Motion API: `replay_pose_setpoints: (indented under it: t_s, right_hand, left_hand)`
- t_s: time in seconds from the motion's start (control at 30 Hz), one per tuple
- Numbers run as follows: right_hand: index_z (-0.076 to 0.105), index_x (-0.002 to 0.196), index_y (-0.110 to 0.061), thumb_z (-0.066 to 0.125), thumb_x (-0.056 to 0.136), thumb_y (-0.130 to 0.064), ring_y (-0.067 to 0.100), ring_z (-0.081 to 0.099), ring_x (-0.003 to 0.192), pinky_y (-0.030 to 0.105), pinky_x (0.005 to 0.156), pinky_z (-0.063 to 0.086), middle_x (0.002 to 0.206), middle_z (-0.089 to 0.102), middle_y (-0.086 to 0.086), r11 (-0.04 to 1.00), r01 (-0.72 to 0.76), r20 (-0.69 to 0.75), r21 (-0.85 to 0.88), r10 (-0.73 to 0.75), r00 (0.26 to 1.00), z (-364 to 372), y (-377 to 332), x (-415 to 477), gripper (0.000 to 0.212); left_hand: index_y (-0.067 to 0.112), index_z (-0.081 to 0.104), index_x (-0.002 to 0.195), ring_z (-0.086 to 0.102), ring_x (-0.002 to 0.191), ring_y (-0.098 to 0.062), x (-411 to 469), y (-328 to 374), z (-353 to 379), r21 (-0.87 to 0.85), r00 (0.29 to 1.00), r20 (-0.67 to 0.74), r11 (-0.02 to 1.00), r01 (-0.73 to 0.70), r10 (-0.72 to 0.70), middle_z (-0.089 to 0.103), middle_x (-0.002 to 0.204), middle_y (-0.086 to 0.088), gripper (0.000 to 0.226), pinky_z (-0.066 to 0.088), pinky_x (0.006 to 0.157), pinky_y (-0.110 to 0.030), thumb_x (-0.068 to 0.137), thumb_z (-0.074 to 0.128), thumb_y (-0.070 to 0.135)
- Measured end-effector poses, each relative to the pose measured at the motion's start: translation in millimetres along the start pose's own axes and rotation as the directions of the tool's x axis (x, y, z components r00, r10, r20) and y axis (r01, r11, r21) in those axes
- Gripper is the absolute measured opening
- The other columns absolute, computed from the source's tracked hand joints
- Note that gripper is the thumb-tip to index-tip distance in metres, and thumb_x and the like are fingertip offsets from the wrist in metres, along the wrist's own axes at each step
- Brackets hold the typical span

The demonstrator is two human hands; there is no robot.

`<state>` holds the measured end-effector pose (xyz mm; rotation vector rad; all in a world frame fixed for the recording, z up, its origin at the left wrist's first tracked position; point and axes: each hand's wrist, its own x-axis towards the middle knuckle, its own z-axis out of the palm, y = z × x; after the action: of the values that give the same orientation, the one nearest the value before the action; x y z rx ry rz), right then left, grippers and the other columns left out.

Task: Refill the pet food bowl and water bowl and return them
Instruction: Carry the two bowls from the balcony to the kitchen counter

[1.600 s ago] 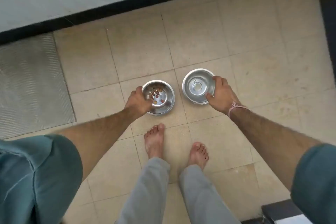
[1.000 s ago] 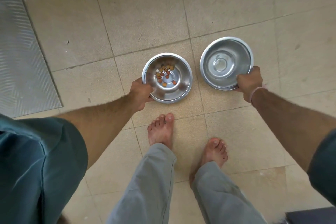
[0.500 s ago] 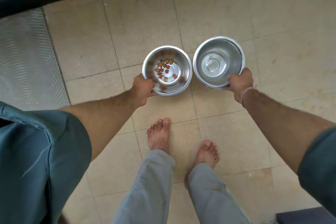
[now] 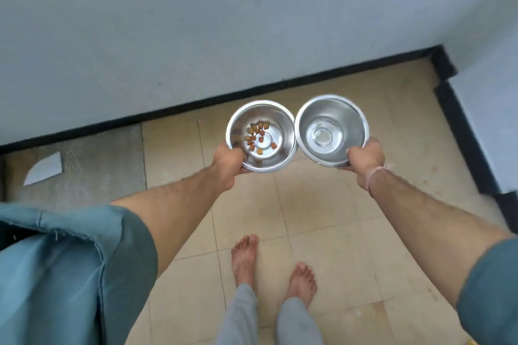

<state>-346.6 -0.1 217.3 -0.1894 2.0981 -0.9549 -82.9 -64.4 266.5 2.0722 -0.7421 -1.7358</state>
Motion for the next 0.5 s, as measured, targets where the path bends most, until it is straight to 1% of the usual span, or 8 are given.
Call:
replay_pose_setpoints:
  t_s: [0.07,0.17,0.23,0.27,0.33,0.37,0.43,0.5]
  right_hand:
    - [0.058,0.114,-0.012,0.052,0.085,0.011,0.04,0.067,0.092,0.029,0.035,0.053,0.118,0.061,0.016,0.999,0.035,-0.021,0.002,-0.035,0.999,-24,-37,-27,0.038]
    - [0.057,0.121,-0.006,0.052,0.086,0.011,0.037,0.065,0.084,0.028,0.031,0.05,0.116,0.06,0.018,0.993,0.115,-0.026,-0.001,-0.115,0.993,-59,-95,-68,0.039]
    - [0.056,0.116,-0.01,0.052,0.087,0.008,0.035,0.066,0.08,0.029,0.033,0.051,0.116,0.06,0.017,0.986,0.163,-0.033,-0.021,-0.164,0.986,-83,-131,-97,0.034]
    - [0.056,0.114,-0.011,0.053,0.087,0.006,0.038,0.067,0.082,0.03,0.036,0.053,0.117,0.06,0.017,0.983,0.181,-0.043,-0.04,-0.182,0.982,-95,-148,-112,0.032]
    - [0.056,0.117,-0.01,0.053,0.087,0.003,0.041,0.071,0.084,0.034,0.043,0.056,0.118,0.061,0.019,0.977,0.199,-0.073,-0.08,-0.205,0.976,-116,-179,-142,0.034]
    - [0.058,0.119,-0.01,0.053,0.086,0.001,0.039,0.073,0.075,0.032,0.042,0.056,0.116,0.063,0.019,0.974,0.206,-0.095,-0.099,-0.215,0.972,-126,-193,-157,0.035]
    - [0.06,0.12,-0.01,0.053,0.085,-0.002,0.031,0.071,0.054,0.027,0.035,0.051,0.109,0.067,0.017,0.965,0.228,-0.14,-0.129,-0.245,0.959,-144,-218,-191,0.036]
    - [0.061,0.117,-0.009,0.051,0.087,-0.001,0.025,0.067,0.044,0.026,0.031,0.048,0.095,0.066,0.013,0.959,0.249,-0.173,-0.136,-0.27,0.947,-160,-239,-225,0.033]
  left_hand:
    - [0.003,0.061,0.12,0.075,0.059,-0.023,-18,18,-8,-0.02,0.999,0.011,0.999,-0.049,0.05,0.073,0.083,-0.007,0.041,0.059,0.05,-0.033,0.089,0.044,-0.017]
    - [0.005,0.062,0.107,0.075,0.054,-0.022,-68,71,-18,-0.039,0.991,0.037,0.991,-0.124,0.126,0.075,0.067,-0.005,0.039,0.058,0.047,-0.032,0.083,0.044,-0.019]
    - [0.006,0.06,0.1,0.073,0.051,-0.022,-112,104,-26,-0.033,0.983,0.066,0.985,-0.167,0.169,0.073,0.075,-0.009,0.035,0.057,0.045,-0.032,0.082,0.045,-0.02]
    - [0.005,0.06,0.099,0.072,0.049,-0.022,-132,119,-30,-0.037,0.979,0.075,0.982,-0.188,0.19,0.072,0.08,-0.011,0.034,0.057,0.045,-0.031,0.082,0.046,-0.021]
    - [0.0,0.06,0.106,0.071,0.049,-0.024,-166,149,-37,-0.034,0.967,0.1,0.972,-0.234,0.236,0.07,0.086,-0.014,0.036,0.057,0.044,-0.032,0.082,0.045,-0.021]
    - [-0.002,0.06,0.111,0.071,0.05,-0.025,-183,163,-42,-0.025,0.96,0.113,0.967,-0.253,0.254,0.07,0.086,-0.016,0.038,0.057,0.043,-0.033,0.082,0.044,-0.021]
    - [-0.005,0.059,0.114,0.07,0.05,-0.027,-215,188,-52,0.001,0.947,0.13,0.955,-0.295,0.293,0.07,0.086,-0.018,0.038,0.059,0.044,-0.036,0.083,0.043,-0.02]
    - [-0.007,0.057,0.111,0.071,0.052,-0.032,-243,212,-64,0.022,0.933,0.159,0.943,-0.331,0.324,0.07,0.084,-0.02,0.034,0.061,0.048,-0.04,0.083,0.042,-0.02]
